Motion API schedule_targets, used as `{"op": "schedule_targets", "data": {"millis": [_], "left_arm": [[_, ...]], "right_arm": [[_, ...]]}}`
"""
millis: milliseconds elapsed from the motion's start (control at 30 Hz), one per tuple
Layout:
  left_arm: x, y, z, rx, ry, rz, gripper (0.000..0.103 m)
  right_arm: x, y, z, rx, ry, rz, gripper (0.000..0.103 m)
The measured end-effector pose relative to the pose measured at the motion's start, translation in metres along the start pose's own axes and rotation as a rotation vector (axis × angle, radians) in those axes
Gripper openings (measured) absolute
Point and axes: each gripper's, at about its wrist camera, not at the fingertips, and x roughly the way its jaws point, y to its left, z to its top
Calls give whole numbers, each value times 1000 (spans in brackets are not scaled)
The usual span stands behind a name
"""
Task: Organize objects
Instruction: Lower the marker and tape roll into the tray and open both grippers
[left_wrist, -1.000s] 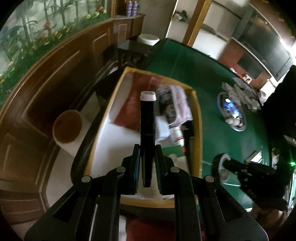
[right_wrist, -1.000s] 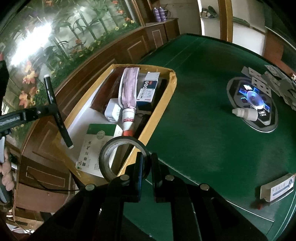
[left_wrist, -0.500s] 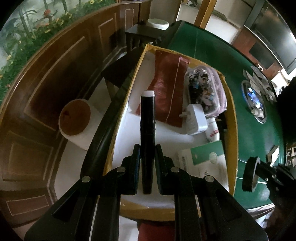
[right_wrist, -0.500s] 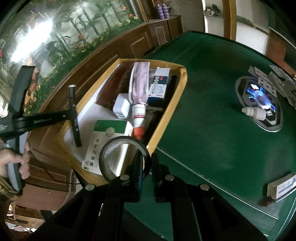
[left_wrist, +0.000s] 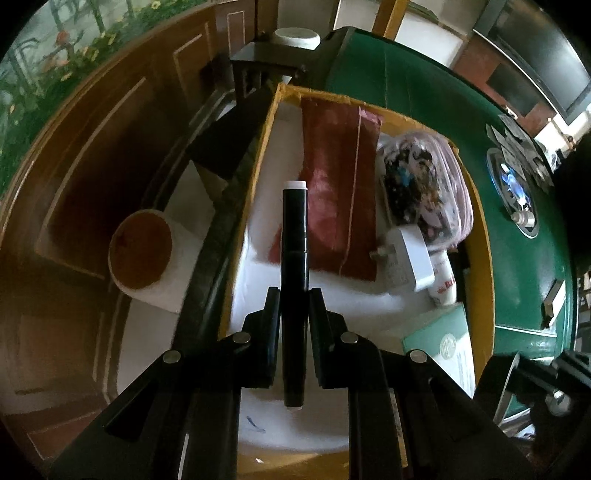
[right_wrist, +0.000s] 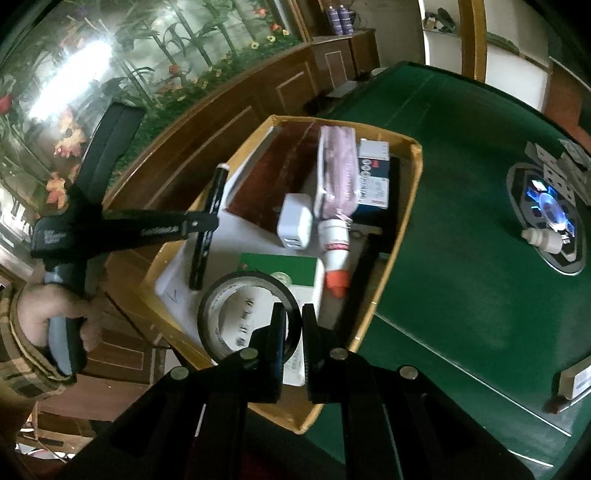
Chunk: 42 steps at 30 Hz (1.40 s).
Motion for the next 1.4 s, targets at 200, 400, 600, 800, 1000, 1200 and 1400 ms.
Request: {"op": "schedule_targets", "data": {"millis": [200,400,600,800,1000,1200,1400], "left_arm": [[6,9,36,47,-13,16,14],[21,4,70,91,-14,10,14],[37,3,96,101,-3,6,14],[43,2,105,116,-1,7,14],[40,3,101,124,-9,9,14],[34,4,96,98,-10,-13,26],[20,-11,87,128,-33,-11,56]], "right_arm": [[16,24,9,-10,8,22,6],[39,59,20,-73,21,30,6],[69,78,28,-110,59,12,6],[95,89,27,-151,106,-21,6],[109,96,23,-194,131,-55,8],[112,97,22,-195,136,-49,10],[102,92,25,-149,117,-24,10]]}}
